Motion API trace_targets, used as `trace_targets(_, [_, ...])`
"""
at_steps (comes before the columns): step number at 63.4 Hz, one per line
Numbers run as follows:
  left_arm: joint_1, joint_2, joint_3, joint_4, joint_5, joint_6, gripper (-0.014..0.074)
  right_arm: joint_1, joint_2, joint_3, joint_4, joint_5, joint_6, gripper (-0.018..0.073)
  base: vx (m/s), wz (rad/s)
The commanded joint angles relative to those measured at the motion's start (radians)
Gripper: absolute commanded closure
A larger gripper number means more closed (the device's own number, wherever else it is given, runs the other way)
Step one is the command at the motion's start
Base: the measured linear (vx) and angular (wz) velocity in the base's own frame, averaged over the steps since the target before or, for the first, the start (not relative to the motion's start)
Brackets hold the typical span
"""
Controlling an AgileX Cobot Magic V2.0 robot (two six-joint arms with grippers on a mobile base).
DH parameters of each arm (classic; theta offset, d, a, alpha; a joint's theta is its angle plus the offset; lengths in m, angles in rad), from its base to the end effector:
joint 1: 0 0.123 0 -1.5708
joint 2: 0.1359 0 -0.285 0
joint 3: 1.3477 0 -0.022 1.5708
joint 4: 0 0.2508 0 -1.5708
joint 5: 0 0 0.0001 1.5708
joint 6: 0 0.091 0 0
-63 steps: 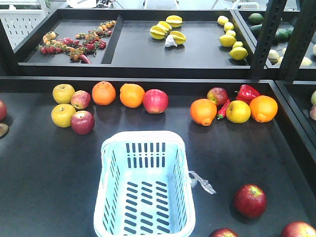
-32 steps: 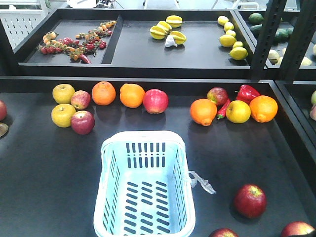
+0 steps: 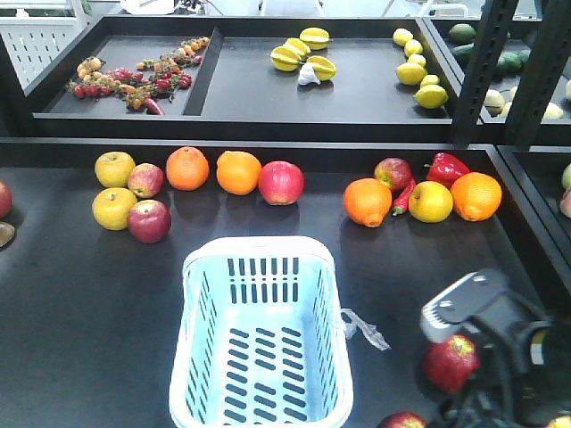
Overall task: Pick three apples into basket with both arms
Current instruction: 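Reach the right gripper down to the red apple nearest the robot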
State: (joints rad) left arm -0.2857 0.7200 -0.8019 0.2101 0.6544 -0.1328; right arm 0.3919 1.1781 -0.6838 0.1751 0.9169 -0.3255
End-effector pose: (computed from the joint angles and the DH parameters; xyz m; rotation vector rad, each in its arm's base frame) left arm 0.1346 -0.0275 0.3608 0.2471 2.0263 -0.0268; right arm 0.1700 0.0839 0.2323 -0.8931 2.7503 0.2321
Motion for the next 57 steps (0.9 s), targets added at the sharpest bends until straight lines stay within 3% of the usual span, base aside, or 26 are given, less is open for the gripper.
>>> trace_targets(1, [-0.001,-0.001,-0.021,0.009,-0.059,-0.01,0.0004,0.05,0.055,-0.028,0.01,-0.085,0.022,-0.0053,0.0,0.0])
trace_targets(10, [-0.001,-0.001,-0.021,0.009,-0.059,-0.01,0.0004,0.087,0.15,-0.028,0.006,-0.168,0.067,-0.0045,0.0,0.0])
trace_targets(27, [-0.001,-0.001,-0.021,0.009,-0.059,-0.01,0.0004,0.087,0.312,-0.028,-0.071,-0.216,0.157,-0.0035,0.0,0.0])
trace_targets(57, [-0.001,-0.001,-0.021,0.009,-0.059,-0.01,0.0004,0.087,0.505,-0.028,-0.065,-0.339,0.161,-0.0035,0.0,0.0])
